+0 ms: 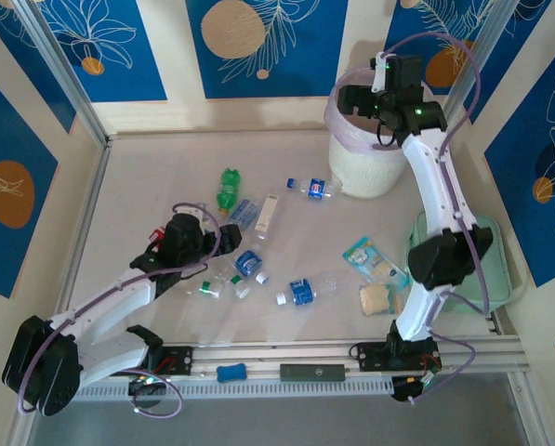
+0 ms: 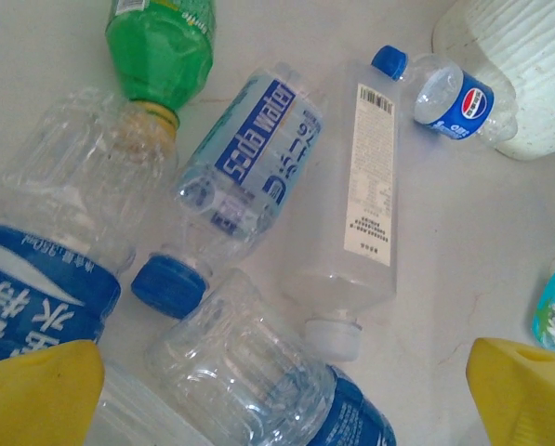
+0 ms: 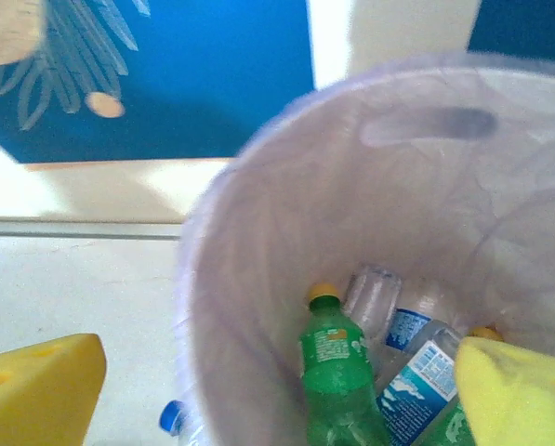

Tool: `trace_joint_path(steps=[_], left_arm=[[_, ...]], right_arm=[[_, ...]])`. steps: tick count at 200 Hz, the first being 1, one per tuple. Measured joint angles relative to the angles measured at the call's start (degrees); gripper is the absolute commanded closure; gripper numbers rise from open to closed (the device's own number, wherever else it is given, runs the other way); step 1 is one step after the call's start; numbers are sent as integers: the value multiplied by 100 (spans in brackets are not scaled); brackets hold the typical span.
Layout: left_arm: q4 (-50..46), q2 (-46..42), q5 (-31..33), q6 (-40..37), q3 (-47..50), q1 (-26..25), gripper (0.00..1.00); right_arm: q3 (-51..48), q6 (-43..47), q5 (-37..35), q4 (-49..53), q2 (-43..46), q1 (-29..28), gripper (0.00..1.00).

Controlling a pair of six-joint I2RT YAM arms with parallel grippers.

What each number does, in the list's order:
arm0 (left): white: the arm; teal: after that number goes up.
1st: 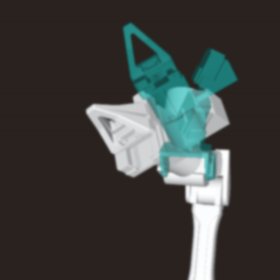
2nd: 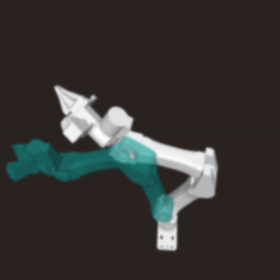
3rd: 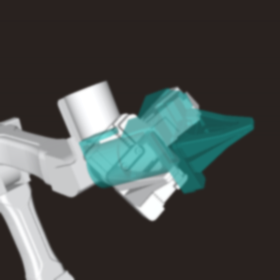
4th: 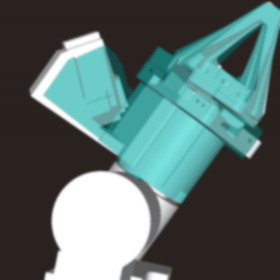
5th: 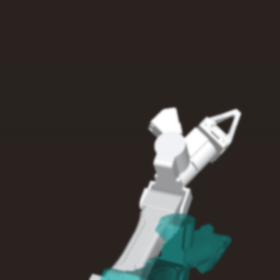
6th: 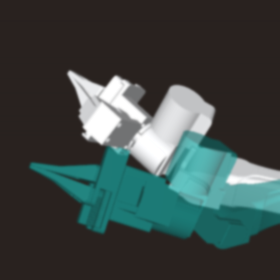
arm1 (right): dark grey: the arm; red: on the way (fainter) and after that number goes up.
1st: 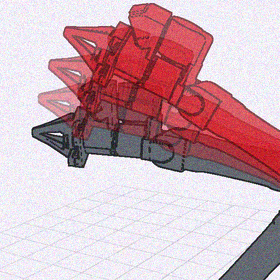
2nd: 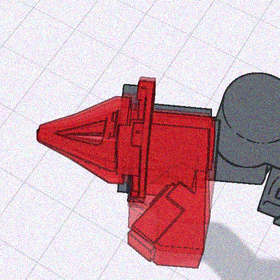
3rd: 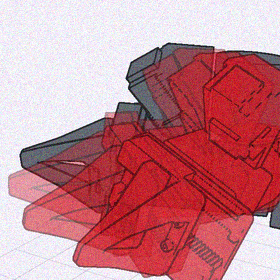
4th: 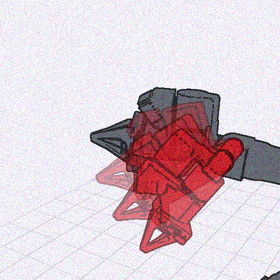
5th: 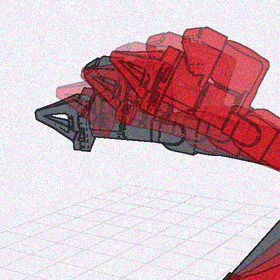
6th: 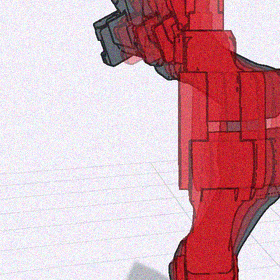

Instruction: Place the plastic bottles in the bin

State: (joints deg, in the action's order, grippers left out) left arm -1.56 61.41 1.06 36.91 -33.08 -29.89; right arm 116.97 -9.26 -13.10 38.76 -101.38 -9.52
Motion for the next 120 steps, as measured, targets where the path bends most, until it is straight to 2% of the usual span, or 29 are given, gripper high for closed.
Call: trace_joint_path(steps=[55,93,120], left_arm=[[-308,1019,-380,-553,-1080,-2,6],[-732,2114,-699,-907,-2100,-74,9],[-1058,2763,-664,-1091,-2706,-264,11]], right_arm=[[-2428,-278,518,-1014,1956,-496,1],[-4188,-988,883,-1545,2931,-682,1],[-5311,-1596,977,-1958,3421,-807,1]])
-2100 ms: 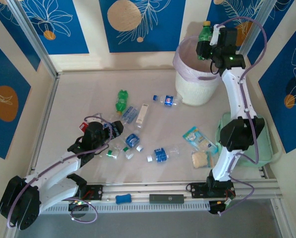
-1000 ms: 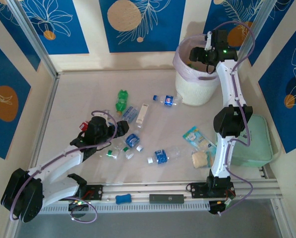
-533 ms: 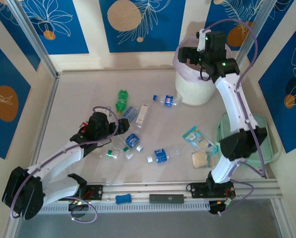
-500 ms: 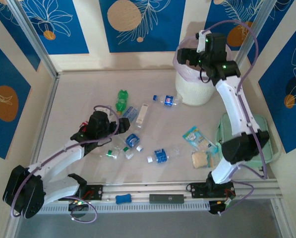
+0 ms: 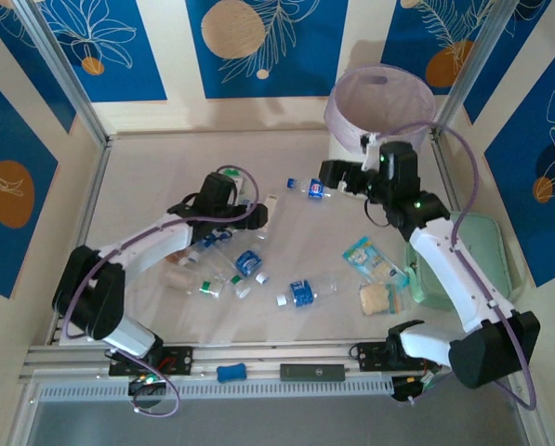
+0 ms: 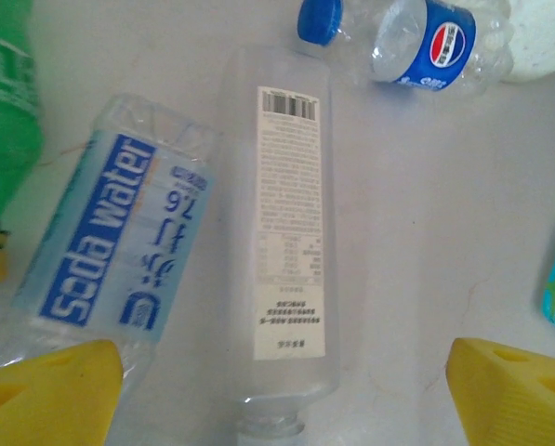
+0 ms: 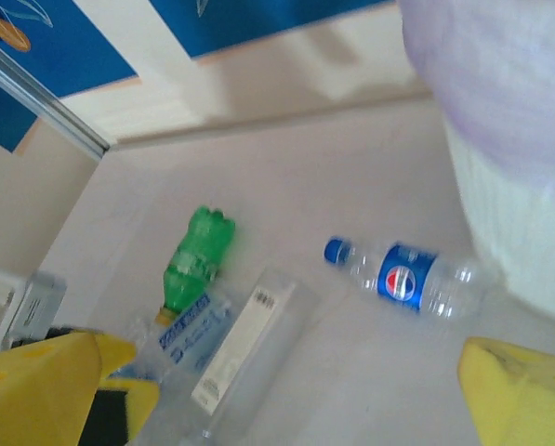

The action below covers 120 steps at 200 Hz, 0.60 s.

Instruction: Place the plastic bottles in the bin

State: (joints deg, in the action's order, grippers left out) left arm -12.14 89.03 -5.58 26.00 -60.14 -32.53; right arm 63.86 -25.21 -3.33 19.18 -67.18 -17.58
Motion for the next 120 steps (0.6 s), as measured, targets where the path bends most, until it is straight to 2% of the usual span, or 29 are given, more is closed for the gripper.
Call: trace_joint_path(steps=[52,120], left_arm=[[-695,1067,444,-343,-955,-551,14],[-1578,2090,979,-605,-1958,-649,16]], right_arm=[[-1665,-1163,79,-997,181,-127,1],[-2203,-1899,76,-1751,170,-299,1]])
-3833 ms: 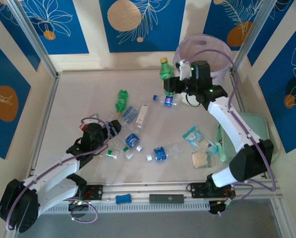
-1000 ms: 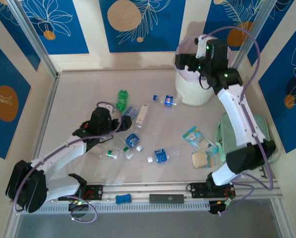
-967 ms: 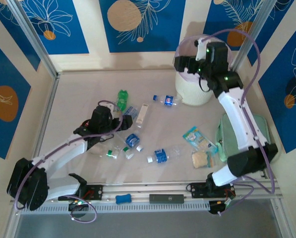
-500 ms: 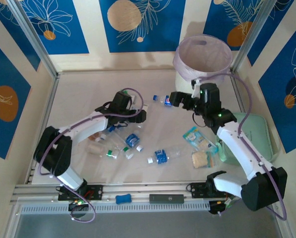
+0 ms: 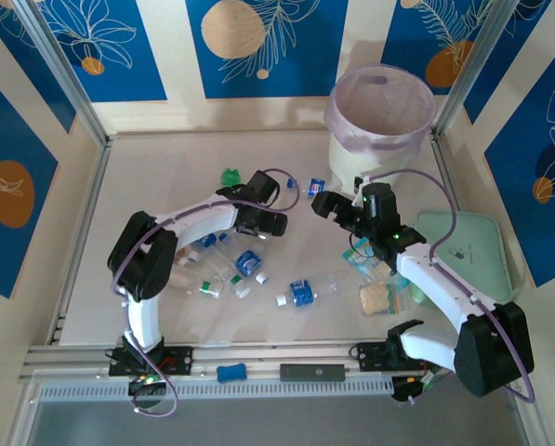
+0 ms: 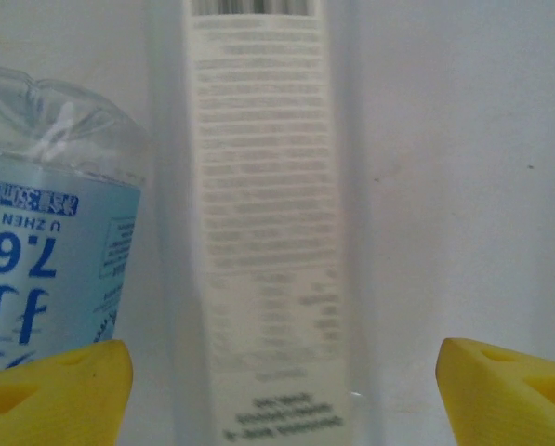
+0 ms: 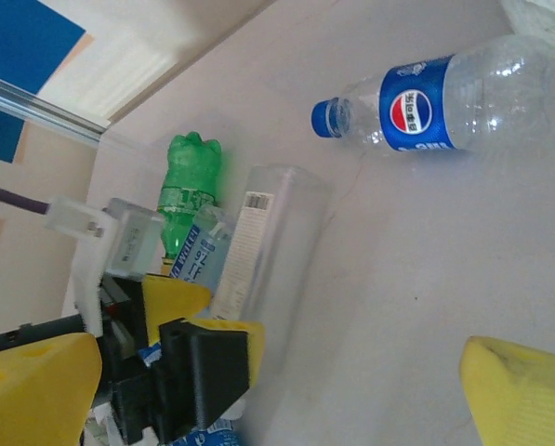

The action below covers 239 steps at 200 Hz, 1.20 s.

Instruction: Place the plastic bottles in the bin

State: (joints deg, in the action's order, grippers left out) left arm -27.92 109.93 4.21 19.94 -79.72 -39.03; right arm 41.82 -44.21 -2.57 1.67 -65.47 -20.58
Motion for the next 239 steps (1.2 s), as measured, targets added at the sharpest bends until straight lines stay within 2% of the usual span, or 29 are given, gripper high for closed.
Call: trace_joint_path(steps=[46,91,116,149,174,203,239], left_arm=[[-175,282,190,-101,-256,0,21],[-188,522,190,-101,-264,0,22],[-201,649,188,-98,-308,0,30],[-184,723,188,-138,-348,0,47],[-136,715,186,-144,-343,0,52],[85,546,136,-142,-111,0,53],[490,-125,-144,-140,417,0,53]], right_arm=[[-33,-85,-28,-127,0,-7,1],[-50,-105,-57,-122,0,-9,1],[-50,-103,-85,-116,0,-9,1],[-50,-101,-173,-96,0,-9,1],[-50,-103,-192,-79,0,-9,1],[-48,-105,-162,-87,-24,-9,1],[-44,-146,142,-225,-267,-11,1]])
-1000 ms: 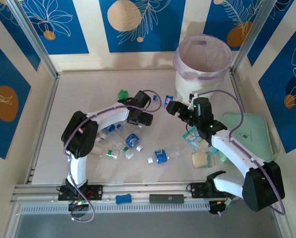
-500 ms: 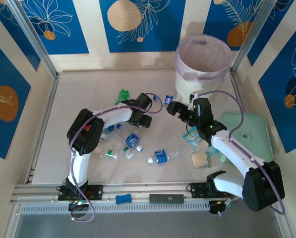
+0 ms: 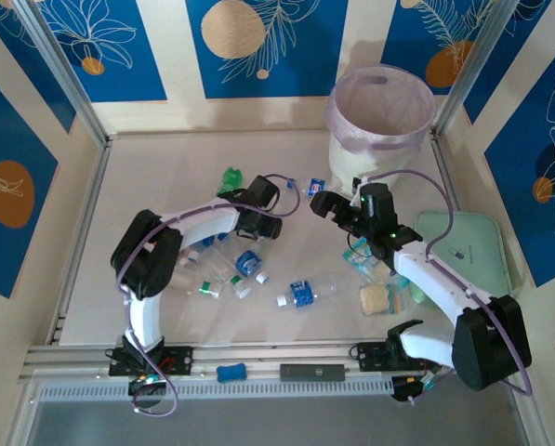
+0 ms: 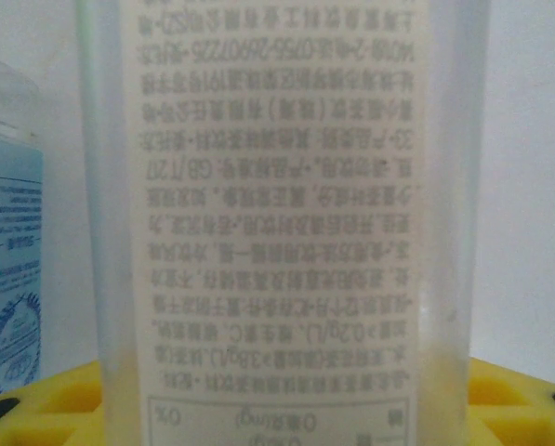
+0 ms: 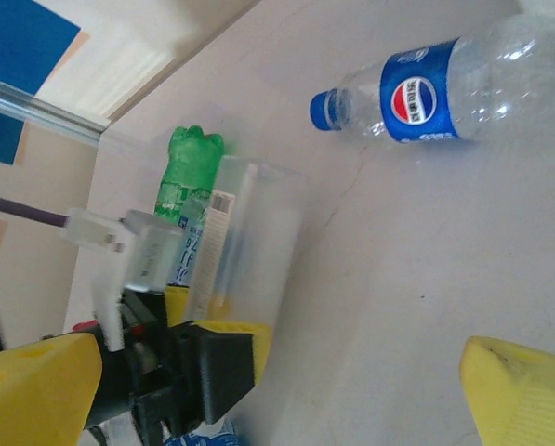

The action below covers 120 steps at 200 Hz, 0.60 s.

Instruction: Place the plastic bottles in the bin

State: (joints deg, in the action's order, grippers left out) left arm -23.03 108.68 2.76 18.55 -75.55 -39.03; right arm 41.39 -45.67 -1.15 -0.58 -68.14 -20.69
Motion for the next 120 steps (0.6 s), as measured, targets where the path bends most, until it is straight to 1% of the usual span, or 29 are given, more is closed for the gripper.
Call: trace_joint_path(steps=[26,55,78,120], left_arm=[[459,-669,-323,0,435,0,52],[1040,-1322,-831,17,970,0,52],[1502,-1692,-1180,90,1432,0,52],[2090,-2194,-1585,223,2124,-2,51]], right_arm=[[76,-48,306,-249,-232,-57,1],[271,-39,599,-555,-511,-269,0],[553,-22,726,-678,-739,-481,0],[901,-22,872,-918,-1126,-717,4]])
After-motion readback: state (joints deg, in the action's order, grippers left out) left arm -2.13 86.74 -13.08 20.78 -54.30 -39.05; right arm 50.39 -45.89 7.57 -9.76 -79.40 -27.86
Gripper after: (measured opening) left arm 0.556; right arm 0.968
